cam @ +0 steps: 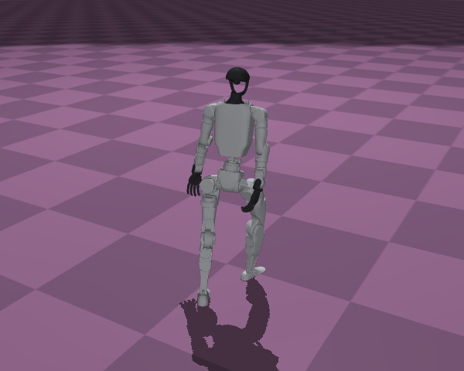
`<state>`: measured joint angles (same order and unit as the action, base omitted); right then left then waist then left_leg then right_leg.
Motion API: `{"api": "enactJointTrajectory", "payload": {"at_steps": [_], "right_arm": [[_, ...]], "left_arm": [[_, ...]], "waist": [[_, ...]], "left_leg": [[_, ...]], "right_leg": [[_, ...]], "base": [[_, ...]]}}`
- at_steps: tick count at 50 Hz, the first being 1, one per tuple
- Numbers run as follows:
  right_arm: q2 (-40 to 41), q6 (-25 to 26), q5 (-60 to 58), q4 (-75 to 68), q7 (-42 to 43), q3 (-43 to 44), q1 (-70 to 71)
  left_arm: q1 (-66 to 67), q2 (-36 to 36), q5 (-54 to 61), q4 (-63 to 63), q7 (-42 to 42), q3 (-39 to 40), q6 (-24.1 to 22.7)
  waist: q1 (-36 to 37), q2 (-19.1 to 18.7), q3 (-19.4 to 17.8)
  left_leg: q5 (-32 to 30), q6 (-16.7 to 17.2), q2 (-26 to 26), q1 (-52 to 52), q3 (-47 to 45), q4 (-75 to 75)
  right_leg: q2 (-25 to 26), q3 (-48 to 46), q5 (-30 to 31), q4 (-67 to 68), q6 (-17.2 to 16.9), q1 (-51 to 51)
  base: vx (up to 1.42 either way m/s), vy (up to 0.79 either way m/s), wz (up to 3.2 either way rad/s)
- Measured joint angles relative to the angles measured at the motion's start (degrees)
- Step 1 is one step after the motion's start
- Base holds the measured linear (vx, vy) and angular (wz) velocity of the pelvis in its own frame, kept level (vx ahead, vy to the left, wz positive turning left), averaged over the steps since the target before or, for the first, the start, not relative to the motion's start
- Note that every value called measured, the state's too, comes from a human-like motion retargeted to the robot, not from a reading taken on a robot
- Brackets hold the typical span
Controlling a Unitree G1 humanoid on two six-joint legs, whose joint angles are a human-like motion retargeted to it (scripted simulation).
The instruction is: Walk run
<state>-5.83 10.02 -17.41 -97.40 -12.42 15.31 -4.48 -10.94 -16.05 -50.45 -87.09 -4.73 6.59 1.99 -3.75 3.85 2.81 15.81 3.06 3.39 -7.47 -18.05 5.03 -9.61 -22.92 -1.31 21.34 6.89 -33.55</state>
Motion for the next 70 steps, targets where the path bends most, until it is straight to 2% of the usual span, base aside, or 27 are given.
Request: {"api": "enactJointTrajectory", "payload": {"at_steps": [4,6,8,10,12,15,18,22,25,28,31,33,35,37,40,42,44,47,51,57,60,63,67,68,70], "right_arm": [[0.2,-0.8,2.1,0.0,0.0,-0.8,1.3],[0.2,-2.3,2.7,0.0,-0.3,-2.0,2.4],[0.2,-3.3,2.9,1.0,-0.2,-2.9,3.8],[0.1,-3.8,2.8,2.9,0.3,-4.0,5.5],[-0.7,-4.4,2.8,4.2,1.2,-5.6,7.9],[-1.8,-4.2,2.2,5.1,3.4,-7.4,12.6],[-1.9,-3.8,1.7,6.2,4.7,-7.9,16.3],[-1.1,-4.9,3.0,8.6,4.0,-8.8,19.0],[0.0,-6.3,3.5,10.7,3.6,-9.0,20.1],[0.9,-7.4,3.2,12.3,2.3,-10.4,20.3],[1.6,-7.9,1.7,13.1,1.4,-11.9,19.8],[1.8,-8.0,0.4,12.7,1.4,-12.3,18.9],[2.2,-7.5,-0.5,11.8,2.0,-12.3,17.7],[2.5,-7.0,-0.2,10.3,3.1,-11.9,15.6],[2.1,-6.0,0.8,7.5,4.4,-10.1,12.7],[1.7,-4.8,0.4,6.8,4.7,-9.3,10.9],[1.1,-4.7,0.0,6.8,3.6,-8.8,9.0],[0.4,-5.1,0.0,7.6,1.2,-7.4,6.6],[-0.2,-4.2,0.4,8.1,0.7,-4.7,4.1],[-0.1,-2.6,1.3,7.4,0.5,-2.9,2.1],[0.3,-2.3,1.3,6.9,-0.1,-2.3,1.5],[0.6,-2.4,1.1,6.5,-0.3,-2.2,1.3],[0.8,-2.6,0.3,6.2,-0.2,-2.9,1.7],[0.8,-2.7,0.2,6.2,-0.3,-3.1,1.7],[0.9,-2.8,0.4,6.1,-0.1,-2.5,2.4]], "left_arm": [[4.7,2.1,0.7,-3.4,1.9,4.6,1.5],[6.5,2.3,1.7,-5.8,1.5,6.1,2.4],[7.5,2.3,1.5,-7.7,0.3,6.1,3.5],[7.9,1.6,0.1,-8.9,-1.4,5.4,4.4],[8.3,1.0,-1.2,-9.3,-1.5,4.7,4.8],[9.4,1.3,-2.0,-9.0,0.3,5.0,4.3],[10.7,2.1,-2.5,-8.9,0.6,6.2,3.2],[11.3,2.6,-3.3,-9.9,-1.8,7.9,3.8],[10.6,2.6,-4.9,-10.3,-5.8,8.9,4.5],[9.9,2.0,-4.4,-10.3,-8.6,10.7,6.0],[8.9,1.3,-0.9,-10.3,-8.3,12.4,7.6],[8.2,1.0,1.3,-10.3,-7.4,12.5,7.1],[7.0,0.8,3.0,-10.3,-5.7,12.5,6.0],[5.9,1.0,4.1,-10.1,-3.5,11.6,5.1],[4.6,1.9,5.0,-7.7,-2.1,9.7,3.7],[4.0,2.4,5.5,-5.3,-3.6,9.2,2.7],[3.6,2.4,6.1,-2.7,-5.3,8.8,1.6],[2.2,1.7,7.8,0.3,-6.3,7.3,-0.1],[-0.2,0.7,9.0,1.4,-5.1,5.0,-1.9],[-2.7,-0.2,7.8,1.4,-5.8,3.9,-1.8],[-2.8,-0.3,7.1,1.7,-6.2,3.1,-2.2],[-2.0,0.2,6.4,1.3,-5.2,2.7,-2.2],[0.9,0.8,4.0,-0.2,-5.1,3.9,-1.5],[1.8,0.8,3.1,-0.9,-5.2,4.3,-1.1],[3.6,1.2,1.4,-1.9,-3.6,5.0,-0.9]], "waist": [[1.2,0.6,0.7],[1.8,2.8,0.9],[2.6,6.0,0.3],[3.0,8.8,-0.6],[3.7,9.7,-1.2],[5.3,8.5,-1.6],[7.6,5.5,-1.7],[10.5,2.6,-1.5],[12.5,2.8,-1.3],[13.2,3.9,-0.9],[12.5,3.7,0.0],[12.8,3.6,0.4],[13.7,3.9,0.8],[13.9,3.5,1.8],[14.8,1.2,2.7],[14.2,-1.3,2.8],[13.8,-2.8,2.8],[12.6,-3.3,2.8],[8.9,-1.7,2.3],[3.7,2.5,0.7],[3.4,3.4,0.1],[3.6,3.6,0.0],[3.0,3.4,0.8],[2.4,3.4,1.0],[1.8,3.8,0.9]], "left_leg": [[-12.1,2.8,-1.3,-0.7,-3.9,5.6],[-19.7,1.5,-1.6,0.4,-7.8,11.6],[-24.9,-0.3,-0.9,3.6,-10.2,21.0],[-22.1,-1.4,-1.3,8.1,-11.8,31.1],[-17.7,-4.4,-4.0,11.9,-16.8,37.0],[-15.0,-3.9,-6.7,18.5,-19.9,37.6],[-12.8,-1.8,-7.3,25.2,-17.7,31.3],[-9.8,-1.4,-7.0,31.2,-13.2,17.6],[-7.6,-0.2,-4.9,35.1,-6.4,8.7],[-8.5,-0.6,-3.6,37.0,-4.1,4.5],[-12.2,-3.3,-3.9,37.1,-5.2,7.7],[-13.6,-5.0,-4.5,37.1,-3.9,10.7],[-10.1,-6.3,-5.0,38.7,-0.6,16.6],[-6.8,-6.4,-6.4,37.0,-0.9,18.5],[-4.5,-6.5,-9.9,31.7,-3.3,16.3],[-2.8,-6.3,-11.4,29.0,-1.4,15.6],[-1.3,-6.1,-13.0,26.3,-2.4,14.9],[0.5,-6.3,-13.1,23.8,-3.3,13.9],[0.9,-7.1,-8.7,20.3,-2.8,10.2],[1.8,-7.0,-0.8,13.1,-1.0,4.7],[2.6,-6.0,0.6,9.7,-0.6,3.3],[3.1,-4.4,1.0,7.0,-0.1,3.0],[0.8,-1.8,0.9,4.3,0.3,4.8],[-1.0,-1.1,0.8,3.7,0.8,6.0],[-6.8,-0.3,0.5,3.6,0.1,10.1]], "right_leg": [[-0.3,1.2,-5.2,1.6,-0.2,3.8],[-2.8,-0.1,-6.6,-0.2,-0.7,7.4],[-6.2,1.4,-8.2,-0.9,-1.7,9.8],[-9.6,2.0,-10.0,-0.9,-2.7,11.7],[-10.8,0.4,-11.2,-2.0,-3.2,14.0],[-8.4,-1.2,-11.9,-5.1,-3.5,17.4],[-3.4,-2.9,-11.9,-9.8,-3.8,22.1],[2.7,-3.1,-12.4,-14.6,-4.5,28.0],[4.3,-3.0,-12.9,-17.0,-5.8,31.7],[4.3,-2.5,-13.6,-17.9,-7.6,34.6],[5.5,-2.2,-14.3,-17.9,-9.5,37.3],[5.5,-1.6,-13.2,-17.3,-11.4,39.2],[4.6,-1.2,-10.0,-15.9,-13.6,40.4],[3.6,-1.5,-4.4,-12.7,-14.5,40.5],[3.2,-0.3,5.4,-3.6,-11.1,38.2],[3.3,0.3,9.3,7.0,-5.0,34.2],[2.4,-0.2,8.8,17.2,-0.8,29.2],[-1.8,-5.9,2.8,25.6,1.9,22.8],[-2.4,-7.1,-1.4,22.5,-0.4,14.2],[0.8,-1.5,-3.3,-1.2,-4.1,5.9],[3.1,2.8,-3.3,-8.9,-4.6,3.1],[3.3,1.3,-2.7,-10.5,-6.1,2.7],[1.6,-5.0,1.2,-7.3,-0.6,4.6],[1.7,-2.1,0.7,-5.9,0.7,4.6],[-0.3,0.1,-2.5,-2.0,0.5,4.7]], "base": [[0.70,-0.28,0.19],[0.69,-0.30,0.35],[0.65,-0.33,0.58],[0.42,-0.24,0.71],[0.53,-0.28,0.47],[0.35,-0.16,-0.03],[0.45,-0.15,-0.30],[0.57,-0.16,-0.37],[0.57,-0.12,-0.33],[0.67,-0.06,-0.27],[0.65,-0.02,-0.23],[0.97,0.07,-0.65],[0.77,0.04,-0.95],[0.74,0.08,-0.62],[0.70,0.11,-0.56],[0.62,0.10,-0.63],[0.62,0.08,-0.66],[0.54,0.02,-0.32],[0.47,-0.05,0.39],[0.44,-0.11,0.51],[0.50,-0.16,0.31],[0.55,-0.19,0.33],[0.59,-0.20,0.48],[0.64,-0.20,1.01],[0.53,-0.14,1.13]]}}
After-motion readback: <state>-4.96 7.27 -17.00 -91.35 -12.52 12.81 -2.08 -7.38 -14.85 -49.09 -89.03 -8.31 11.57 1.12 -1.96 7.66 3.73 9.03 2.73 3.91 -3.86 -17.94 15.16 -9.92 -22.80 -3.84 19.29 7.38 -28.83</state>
